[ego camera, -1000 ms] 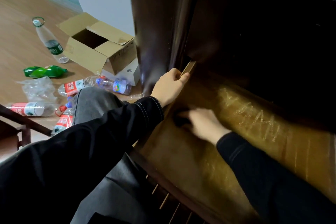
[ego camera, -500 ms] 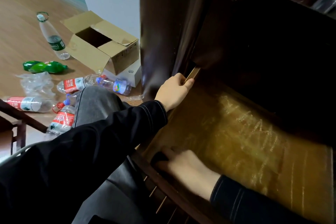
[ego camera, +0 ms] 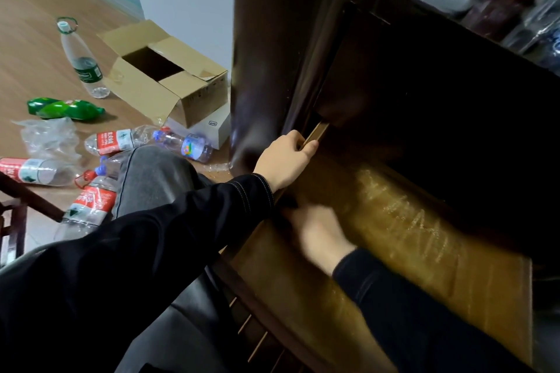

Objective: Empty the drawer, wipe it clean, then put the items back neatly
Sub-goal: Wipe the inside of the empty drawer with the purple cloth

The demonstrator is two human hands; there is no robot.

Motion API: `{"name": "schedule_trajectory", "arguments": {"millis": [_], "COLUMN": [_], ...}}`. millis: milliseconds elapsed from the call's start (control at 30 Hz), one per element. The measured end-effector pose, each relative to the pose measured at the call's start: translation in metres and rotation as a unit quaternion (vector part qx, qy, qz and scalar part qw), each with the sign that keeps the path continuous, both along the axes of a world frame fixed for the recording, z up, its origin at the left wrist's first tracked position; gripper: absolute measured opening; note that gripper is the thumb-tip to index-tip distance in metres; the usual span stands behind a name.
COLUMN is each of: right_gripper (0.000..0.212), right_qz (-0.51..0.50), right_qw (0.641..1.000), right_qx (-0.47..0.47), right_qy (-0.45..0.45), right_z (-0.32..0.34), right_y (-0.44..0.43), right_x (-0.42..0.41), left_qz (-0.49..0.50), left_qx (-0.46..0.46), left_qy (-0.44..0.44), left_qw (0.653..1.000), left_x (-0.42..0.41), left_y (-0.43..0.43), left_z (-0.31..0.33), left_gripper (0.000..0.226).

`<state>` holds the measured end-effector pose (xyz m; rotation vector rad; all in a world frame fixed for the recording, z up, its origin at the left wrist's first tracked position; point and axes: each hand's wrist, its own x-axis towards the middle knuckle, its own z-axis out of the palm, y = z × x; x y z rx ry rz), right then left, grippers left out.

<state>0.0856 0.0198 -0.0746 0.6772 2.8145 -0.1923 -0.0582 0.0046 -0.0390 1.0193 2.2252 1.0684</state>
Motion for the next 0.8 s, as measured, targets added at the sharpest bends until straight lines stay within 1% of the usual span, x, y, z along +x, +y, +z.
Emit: {"name": "schedule_trajectory", "arguments": {"millis": [67,100,133,200,267,300,333,400,433,467,533,600,633,667,733,800], "right_gripper": [0.035,0.033,0.034,0.043,0.044,0.042,0.041,0.041,0.039,0.037,0.036,0.028,0.026,0.029,0.044,0.058], "right_qz": [0.103,0.127,0.127,0.11,0.044,0.003,-0.04,-0.119,-0.15,-0.185,-0.218,-0.221,-0.218,-0.201,-0.16,-0.095], "right_qw": [0.993,0.989,0.987,0.991,0.999,1.0,0.998,0.986,0.982,0.979,0.974,0.972,0.971,0.974,0.981,0.99], "right_qx": [-0.026,-0.043,-0.058,-0.055,-0.02,0.014,0.051,0.106,0.108,0.087,0.058,0.077,0.092,0.106,0.108,0.094], "right_qy": [0.046,0.068,0.074,0.047,0.025,0.004,-0.027,-0.044,-0.031,-0.017,-0.012,-0.002,0.006,0.002,-0.02,-0.033], "right_z": [0.001,0.002,0.002,0.0,-0.005,-0.005,-0.002,0.006,0.007,0.007,0.008,0.006,0.006,0.006,0.002,-0.003], "right_y": [-0.042,-0.054,-0.059,-0.046,-0.011,0.012,0.037,0.084,0.107,0.125,0.142,0.139,0.132,0.123,0.097,0.065], "right_x": [0.017,0.024,0.029,0.025,0.014,0.005,-0.004,-0.018,-0.023,-0.027,-0.031,-0.03,-0.026,-0.021,-0.003,0.017], "left_qz": [0.0,-0.003,-0.007,-0.011,-0.008,-0.006,-0.006,-0.007,-0.007,-0.007,-0.008,-0.008,-0.007,-0.006,-0.008,-0.009], "left_qx": [0.0,0.001,0.002,-0.003,-0.009,-0.012,-0.013,-0.012,-0.01,-0.01,-0.013,-0.015,-0.015,-0.015,-0.016,-0.018], "left_qy": [-0.003,-0.004,-0.002,0.005,0.011,0.014,0.017,0.023,0.024,0.024,0.021,0.02,0.019,0.018,0.017,0.016], "left_qw": [1.0,1.0,1.0,1.0,1.0,1.0,1.0,1.0,1.0,1.0,1.0,1.0,1.0,1.0,1.0,1.0], "left_x": [-0.002,-0.002,-0.002,-0.002,-0.001,-0.001,-0.002,-0.003,-0.004,-0.004,-0.003,-0.002,-0.002,-0.002,-0.001,0.0], "left_y": [-0.002,-0.003,-0.003,-0.002,-0.001,0.0,0.001,0.003,0.003,0.003,0.003,0.003,0.003,0.003,0.002,0.002], "left_z": [0.0,0.0,0.001,-0.001,-0.003,-0.004,-0.005,-0.006,-0.007,-0.006,-0.006,-0.006,-0.006,-0.005,-0.003,-0.002], "left_gripper": [0.038,0.038,0.039,0.041,0.041,0.041,0.041,0.041,0.04,0.04,0.039,0.039,0.039,0.039,0.037,0.036]}}
